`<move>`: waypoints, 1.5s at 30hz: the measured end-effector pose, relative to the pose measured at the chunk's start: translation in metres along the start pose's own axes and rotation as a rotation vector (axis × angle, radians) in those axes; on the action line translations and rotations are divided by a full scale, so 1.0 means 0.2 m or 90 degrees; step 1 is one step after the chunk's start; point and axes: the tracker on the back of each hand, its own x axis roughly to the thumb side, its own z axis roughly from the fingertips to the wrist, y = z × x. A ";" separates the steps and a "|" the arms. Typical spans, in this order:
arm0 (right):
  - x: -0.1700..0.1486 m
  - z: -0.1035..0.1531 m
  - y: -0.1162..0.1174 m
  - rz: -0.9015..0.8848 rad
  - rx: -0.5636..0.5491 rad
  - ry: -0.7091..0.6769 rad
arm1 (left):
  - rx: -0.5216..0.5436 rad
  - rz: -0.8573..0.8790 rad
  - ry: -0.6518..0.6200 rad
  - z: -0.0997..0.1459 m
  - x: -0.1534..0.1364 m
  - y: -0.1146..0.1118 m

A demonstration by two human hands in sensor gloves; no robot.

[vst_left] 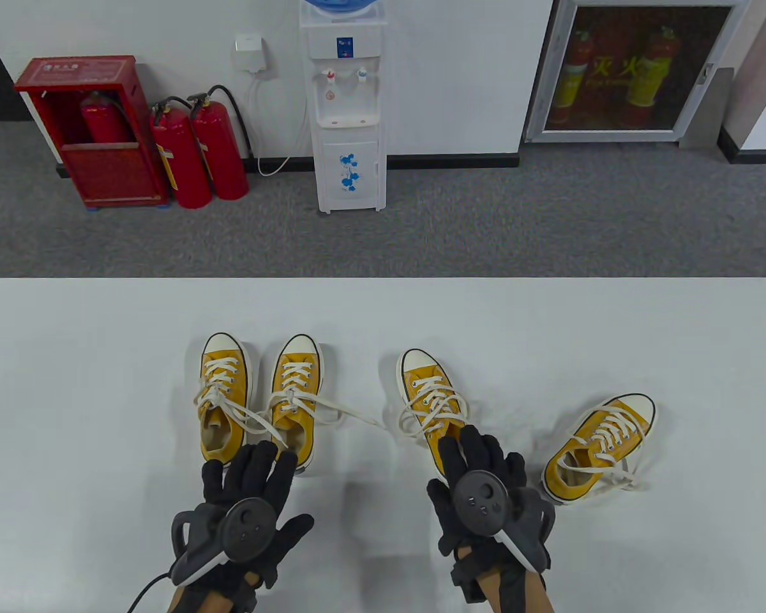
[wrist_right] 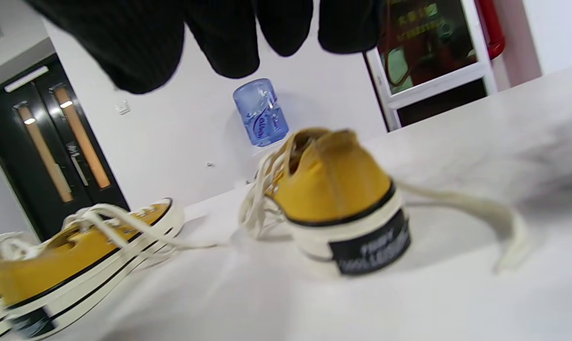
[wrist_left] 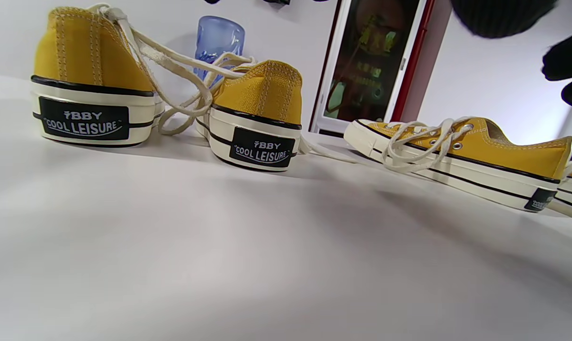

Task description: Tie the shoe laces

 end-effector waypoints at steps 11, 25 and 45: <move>0.04 -0.26 -0.05 0.093 0.008 0.075 | -0.005 0.008 -0.001 0.00 0.00 -0.01; -0.06 -0.53 0.16 0.169 0.107 0.150 | -0.009 0.010 0.004 -0.01 -0.01 0.00; -0.11 -0.52 0.17 0.084 0.008 0.084 | -0.019 0.023 0.013 -0.01 -0.02 0.00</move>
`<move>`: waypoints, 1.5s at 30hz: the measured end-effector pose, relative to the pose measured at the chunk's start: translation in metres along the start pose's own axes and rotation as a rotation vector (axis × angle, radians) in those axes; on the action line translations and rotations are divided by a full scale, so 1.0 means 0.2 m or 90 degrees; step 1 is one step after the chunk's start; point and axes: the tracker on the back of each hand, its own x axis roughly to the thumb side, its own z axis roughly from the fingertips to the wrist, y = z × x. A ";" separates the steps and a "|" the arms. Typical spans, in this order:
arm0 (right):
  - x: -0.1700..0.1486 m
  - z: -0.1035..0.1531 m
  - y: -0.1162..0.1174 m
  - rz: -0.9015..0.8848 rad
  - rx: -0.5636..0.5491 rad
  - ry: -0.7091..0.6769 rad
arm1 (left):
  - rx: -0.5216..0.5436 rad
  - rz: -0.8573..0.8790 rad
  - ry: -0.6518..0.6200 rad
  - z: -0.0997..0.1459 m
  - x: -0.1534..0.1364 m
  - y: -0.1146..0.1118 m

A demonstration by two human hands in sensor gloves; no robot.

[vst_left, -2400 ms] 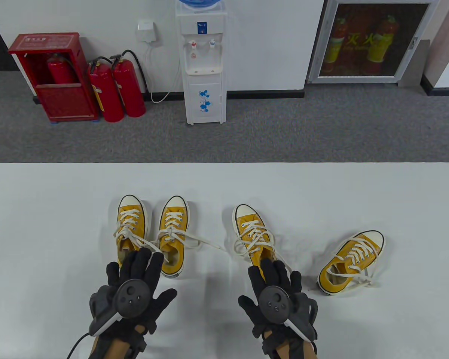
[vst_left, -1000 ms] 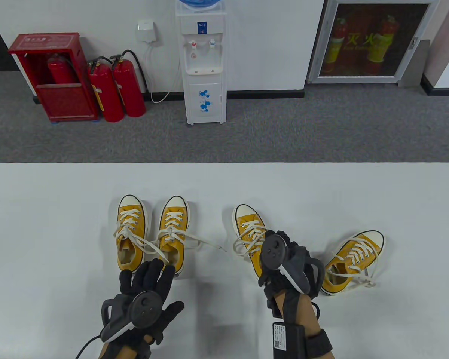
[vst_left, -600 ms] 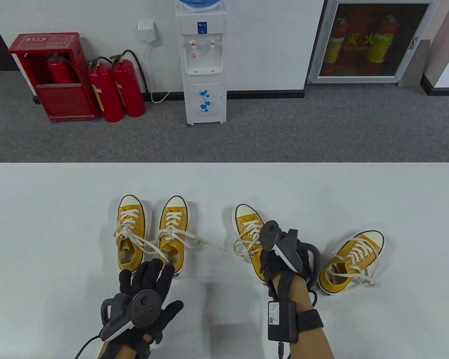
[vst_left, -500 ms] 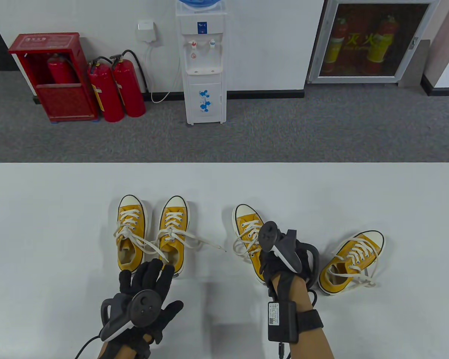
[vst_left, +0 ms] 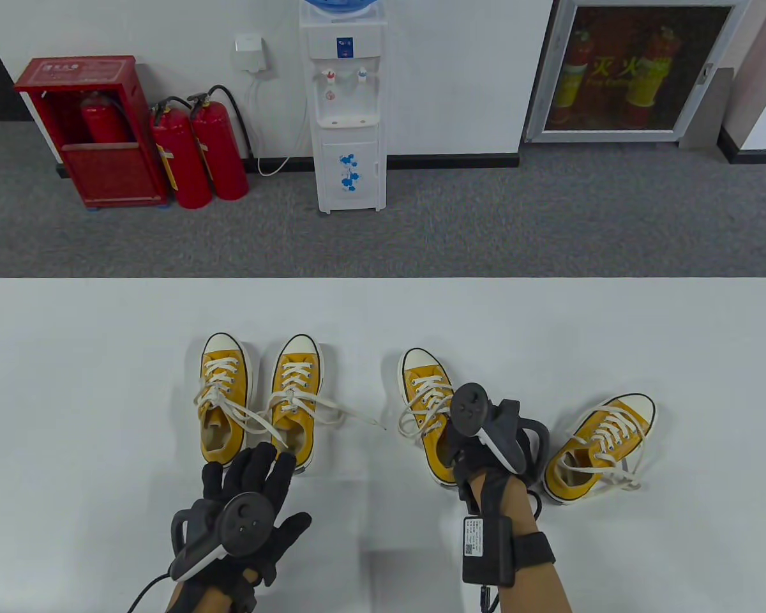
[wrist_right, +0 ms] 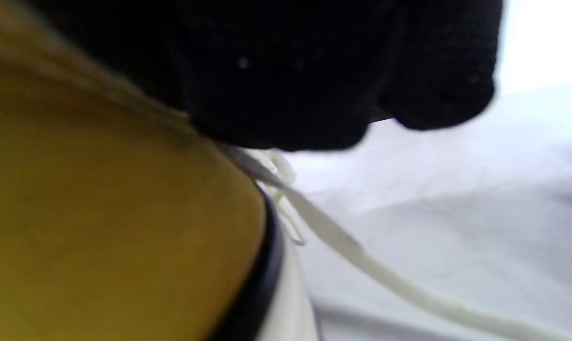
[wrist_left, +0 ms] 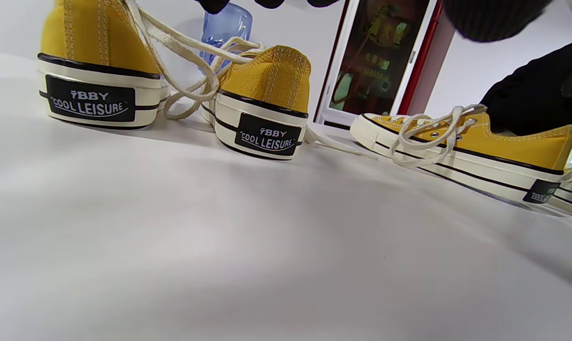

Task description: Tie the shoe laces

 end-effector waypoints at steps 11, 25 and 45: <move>0.09 0.14 -0.12 -0.110 -0.022 -0.055 | -0.001 0.002 0.001 0.00 0.00 0.00; 0.19 0.39 -0.11 -0.243 -0.005 -0.110 | -0.006 0.006 0.007 0.00 -0.01 0.00; 0.22 0.52 0.15 -0.213 0.138 -0.150 | -0.016 0.010 0.009 -0.01 -0.01 -0.01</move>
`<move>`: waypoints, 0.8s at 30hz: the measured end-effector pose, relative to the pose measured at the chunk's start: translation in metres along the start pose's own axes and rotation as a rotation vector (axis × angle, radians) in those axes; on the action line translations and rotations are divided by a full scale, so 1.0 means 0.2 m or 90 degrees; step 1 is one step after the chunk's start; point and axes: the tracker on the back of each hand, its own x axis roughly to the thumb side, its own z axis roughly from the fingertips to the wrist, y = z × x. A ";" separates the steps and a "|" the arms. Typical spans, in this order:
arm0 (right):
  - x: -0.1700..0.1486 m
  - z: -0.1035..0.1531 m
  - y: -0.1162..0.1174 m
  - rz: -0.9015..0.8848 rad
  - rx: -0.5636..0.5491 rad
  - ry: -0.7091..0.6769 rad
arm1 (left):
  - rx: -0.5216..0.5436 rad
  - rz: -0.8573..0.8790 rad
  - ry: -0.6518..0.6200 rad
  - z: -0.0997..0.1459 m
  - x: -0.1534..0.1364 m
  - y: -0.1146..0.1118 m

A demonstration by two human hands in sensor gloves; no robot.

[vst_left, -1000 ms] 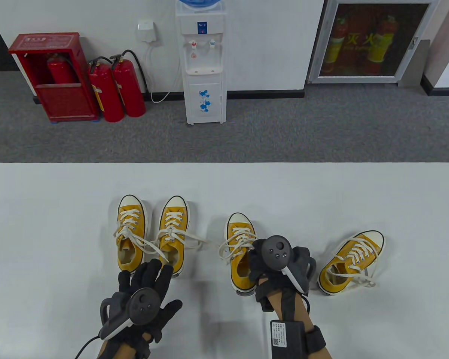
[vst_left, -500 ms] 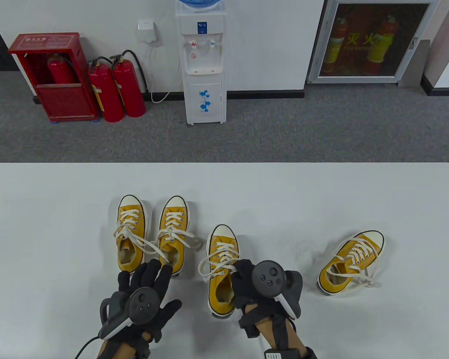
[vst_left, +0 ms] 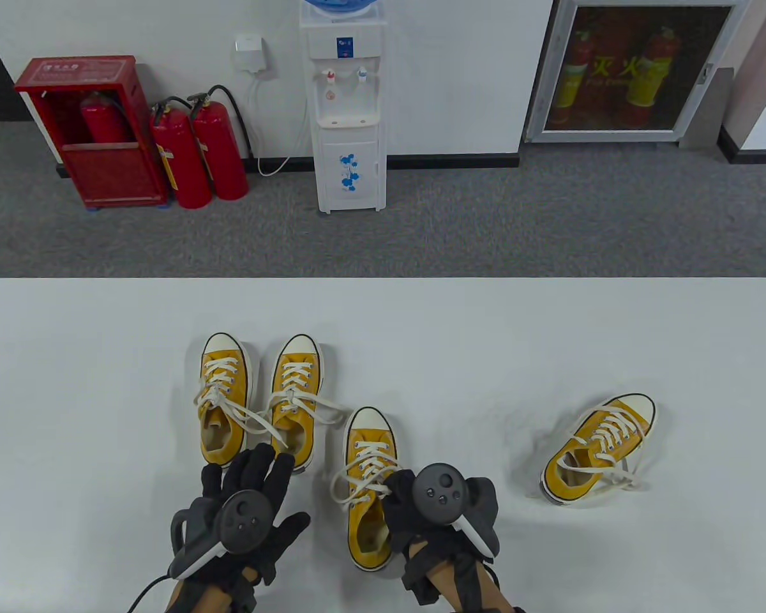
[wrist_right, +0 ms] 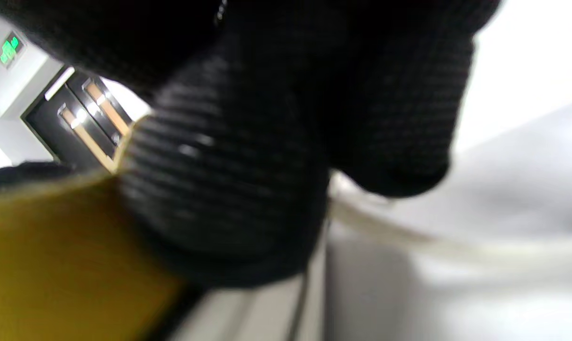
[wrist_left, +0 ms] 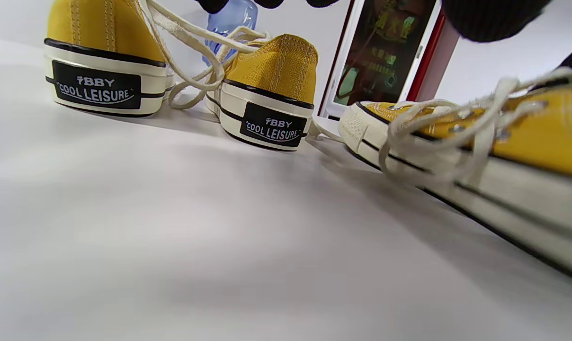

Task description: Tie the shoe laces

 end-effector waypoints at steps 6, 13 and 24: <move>-0.03 0.00 0.02 0.005 0.023 -0.010 | -0.006 0.000 0.001 0.00 0.00 0.00; -0.05 0.00 -0.02 -0.016 0.033 -0.028 | -0.005 0.002 0.002 0.00 0.00 -0.01; -0.09 0.01 -0.18 -0.054 -0.085 -0.028 | -0.005 0.002 0.003 -0.01 -0.01 -0.01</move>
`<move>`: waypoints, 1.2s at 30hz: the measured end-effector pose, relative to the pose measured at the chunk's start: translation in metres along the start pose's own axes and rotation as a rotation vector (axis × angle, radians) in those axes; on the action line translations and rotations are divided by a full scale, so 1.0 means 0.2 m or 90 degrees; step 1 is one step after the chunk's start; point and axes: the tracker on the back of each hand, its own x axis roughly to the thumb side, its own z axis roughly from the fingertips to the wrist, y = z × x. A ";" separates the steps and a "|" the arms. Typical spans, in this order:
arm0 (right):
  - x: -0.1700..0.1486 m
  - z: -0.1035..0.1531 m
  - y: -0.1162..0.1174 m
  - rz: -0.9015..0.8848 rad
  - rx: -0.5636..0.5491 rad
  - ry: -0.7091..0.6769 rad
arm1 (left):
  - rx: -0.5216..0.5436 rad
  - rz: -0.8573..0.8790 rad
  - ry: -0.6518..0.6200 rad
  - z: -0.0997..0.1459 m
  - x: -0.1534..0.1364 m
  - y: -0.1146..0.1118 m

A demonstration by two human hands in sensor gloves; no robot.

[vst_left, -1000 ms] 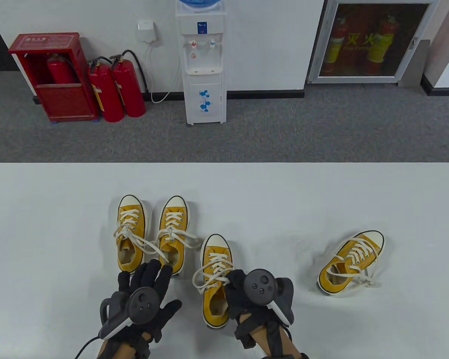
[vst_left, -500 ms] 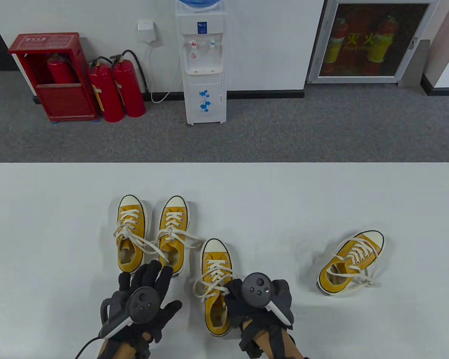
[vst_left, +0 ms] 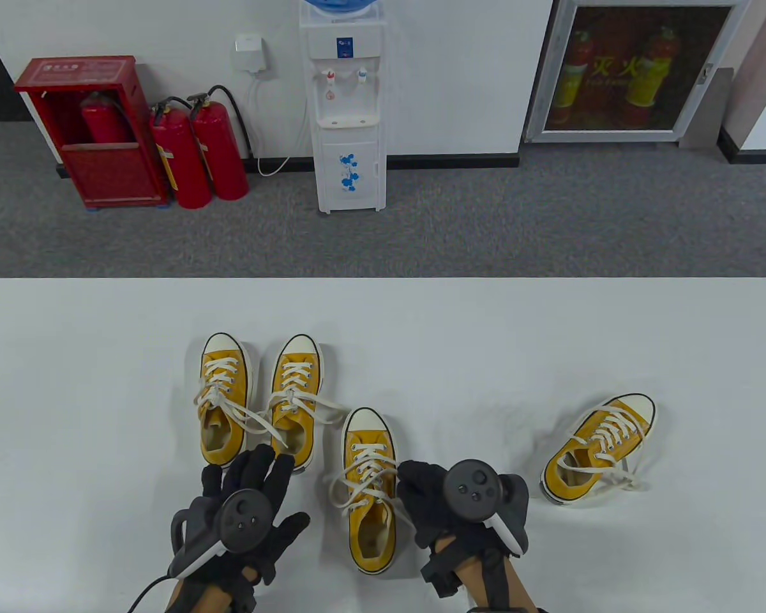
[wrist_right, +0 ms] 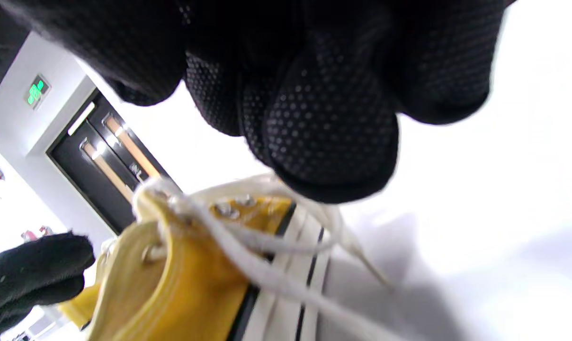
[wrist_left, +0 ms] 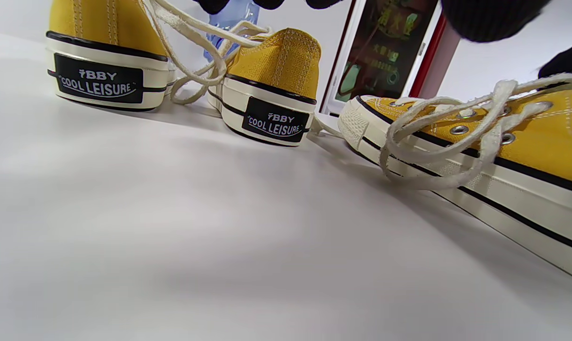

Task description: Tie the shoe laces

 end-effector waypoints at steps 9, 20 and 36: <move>0.03 -0.09 0.02 0.048 -0.001 0.028 | 0.002 -0.001 0.000 0.00 0.00 0.00; 0.05 -0.25 0.17 0.076 0.089 0.089 | 0.003 -0.002 -0.003 0.00 0.00 0.00; 0.04 -0.25 0.12 0.005 0.062 0.094 | 0.000 -0.001 -0.003 0.00 0.00 -0.01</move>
